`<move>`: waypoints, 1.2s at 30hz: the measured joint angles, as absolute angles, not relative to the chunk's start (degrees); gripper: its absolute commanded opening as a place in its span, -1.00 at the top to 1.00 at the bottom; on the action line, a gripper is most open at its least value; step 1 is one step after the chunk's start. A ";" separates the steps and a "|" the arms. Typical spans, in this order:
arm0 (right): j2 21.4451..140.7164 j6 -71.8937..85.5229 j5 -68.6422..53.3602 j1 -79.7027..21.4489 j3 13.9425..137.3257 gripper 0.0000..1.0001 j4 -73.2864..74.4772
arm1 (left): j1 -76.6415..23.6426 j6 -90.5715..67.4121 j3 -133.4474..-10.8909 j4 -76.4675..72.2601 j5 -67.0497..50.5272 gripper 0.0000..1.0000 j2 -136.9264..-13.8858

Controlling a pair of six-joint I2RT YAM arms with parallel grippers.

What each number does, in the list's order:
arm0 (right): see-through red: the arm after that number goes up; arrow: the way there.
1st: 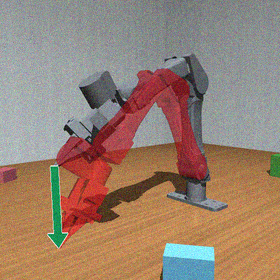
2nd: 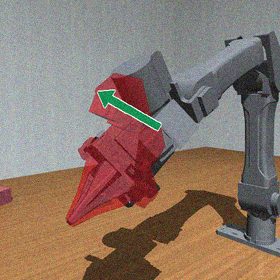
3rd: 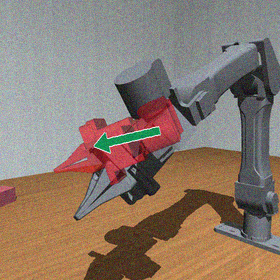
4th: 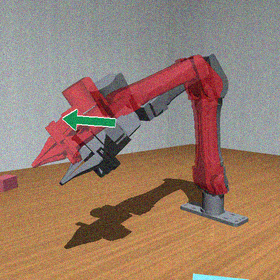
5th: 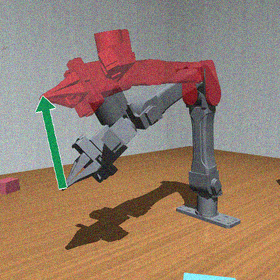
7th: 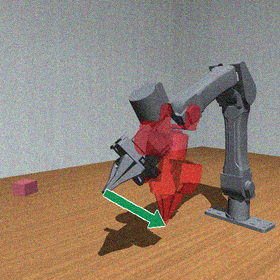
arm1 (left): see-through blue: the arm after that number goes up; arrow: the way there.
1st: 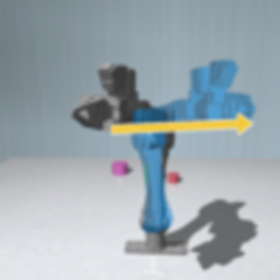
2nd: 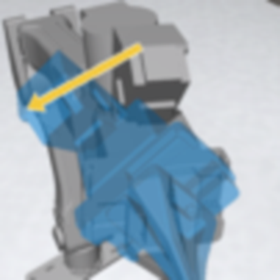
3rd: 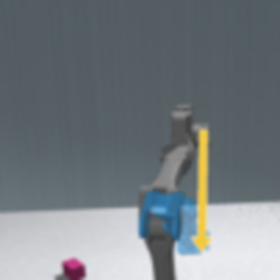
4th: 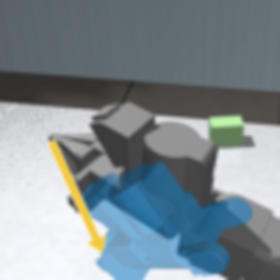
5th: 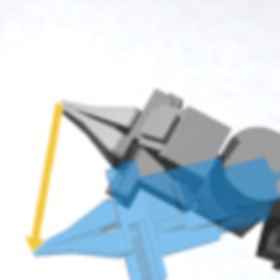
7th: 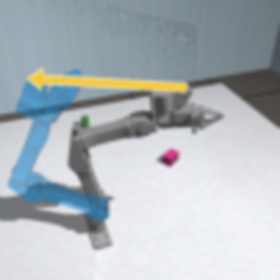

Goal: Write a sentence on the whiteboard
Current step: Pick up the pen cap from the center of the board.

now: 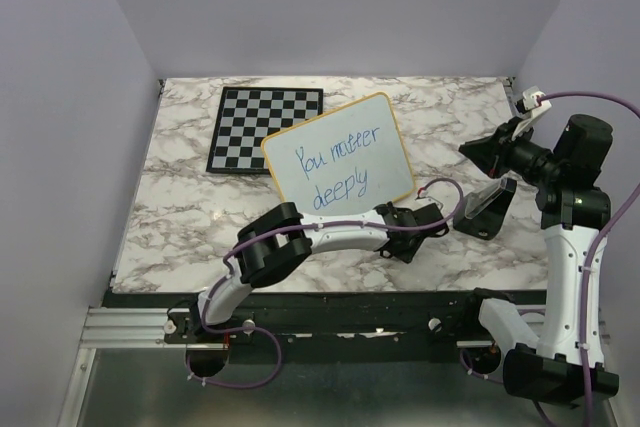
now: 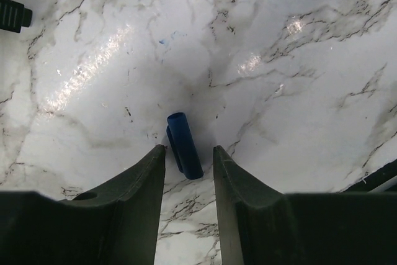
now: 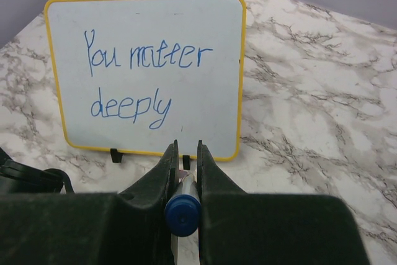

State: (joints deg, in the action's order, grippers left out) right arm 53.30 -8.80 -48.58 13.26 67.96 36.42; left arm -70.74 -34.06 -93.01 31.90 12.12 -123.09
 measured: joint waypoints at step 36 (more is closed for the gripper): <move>55.07 -8.60 -52.69 14.00 66.28 0.99 35.59 | -70.11 -23.75 -72.88 10.13 14.66 1.00 -114.43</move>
